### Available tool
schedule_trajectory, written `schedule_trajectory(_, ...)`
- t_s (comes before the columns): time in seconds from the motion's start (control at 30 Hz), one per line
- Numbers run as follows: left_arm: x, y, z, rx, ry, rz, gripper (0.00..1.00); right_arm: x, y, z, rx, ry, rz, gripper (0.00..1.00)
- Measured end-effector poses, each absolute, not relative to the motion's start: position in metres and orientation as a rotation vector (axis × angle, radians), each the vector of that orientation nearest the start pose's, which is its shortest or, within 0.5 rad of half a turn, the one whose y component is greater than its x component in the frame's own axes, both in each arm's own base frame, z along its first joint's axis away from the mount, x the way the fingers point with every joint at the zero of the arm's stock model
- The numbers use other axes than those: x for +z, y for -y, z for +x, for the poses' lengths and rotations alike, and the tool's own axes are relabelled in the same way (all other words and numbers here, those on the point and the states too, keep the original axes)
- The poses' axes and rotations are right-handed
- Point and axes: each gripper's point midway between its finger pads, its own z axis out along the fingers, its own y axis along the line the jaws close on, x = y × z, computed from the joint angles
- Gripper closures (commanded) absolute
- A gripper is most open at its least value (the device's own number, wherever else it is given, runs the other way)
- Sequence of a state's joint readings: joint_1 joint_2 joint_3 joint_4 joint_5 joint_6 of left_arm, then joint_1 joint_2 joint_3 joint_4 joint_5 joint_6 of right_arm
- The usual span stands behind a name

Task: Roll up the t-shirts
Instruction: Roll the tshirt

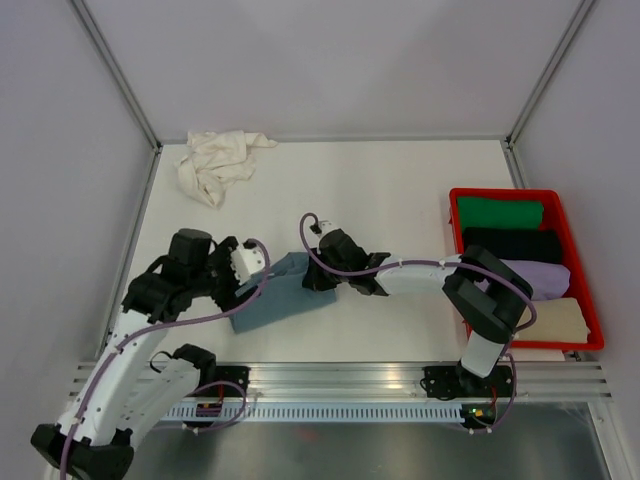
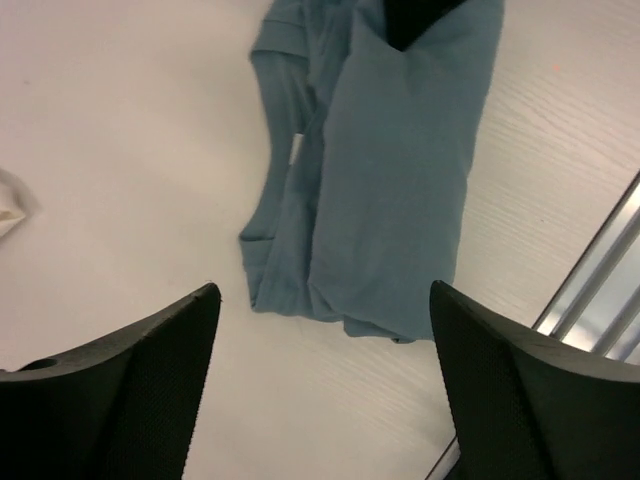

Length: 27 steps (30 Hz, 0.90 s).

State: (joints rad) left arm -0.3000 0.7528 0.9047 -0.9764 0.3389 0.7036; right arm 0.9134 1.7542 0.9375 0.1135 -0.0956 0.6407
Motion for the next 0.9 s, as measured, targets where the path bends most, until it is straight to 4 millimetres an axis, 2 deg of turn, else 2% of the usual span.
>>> schedule_trajectory(0.03,0.178,0.098,0.185,-0.222,-1.971,1.308,0.00,0.051,-0.379,0.240,0.882,-2.415,-0.376,0.89)
schedule_trajectory(0.17,0.140,0.121,0.170,-0.242,-1.967,1.532,0.00,0.050,-0.380,0.240,0.899,-2.419,-0.338,0.89)
schedule_trajectory(0.27,0.119,0.134,0.162,-0.226,-1.936,1.672,0.00,0.050,-0.380,0.241,0.898,-2.417,-0.321,0.89)
schedule_trajectory(0.37,0.099,0.137,0.162,-0.177,-1.927,1.729,0.00,0.050,-0.379,0.242,0.894,-2.414,-0.309,0.89)
schedule_trajectory(0.53,0.069,0.125,0.163,-0.074,-1.942,1.760,0.00,0.051,-0.379,0.243,0.891,-2.411,-0.300,0.89)
schedule_trajectory(0.7,0.055,0.116,0.159,-0.033,-1.936,1.787,0.00,0.051,-0.380,0.244,0.892,-2.412,-0.295,0.88)
schedule_trajectory(0.9,0.058,0.111,0.158,-0.001,-1.892,1.784,0.00,0.050,-0.379,0.244,0.890,-2.412,-0.294,0.88)
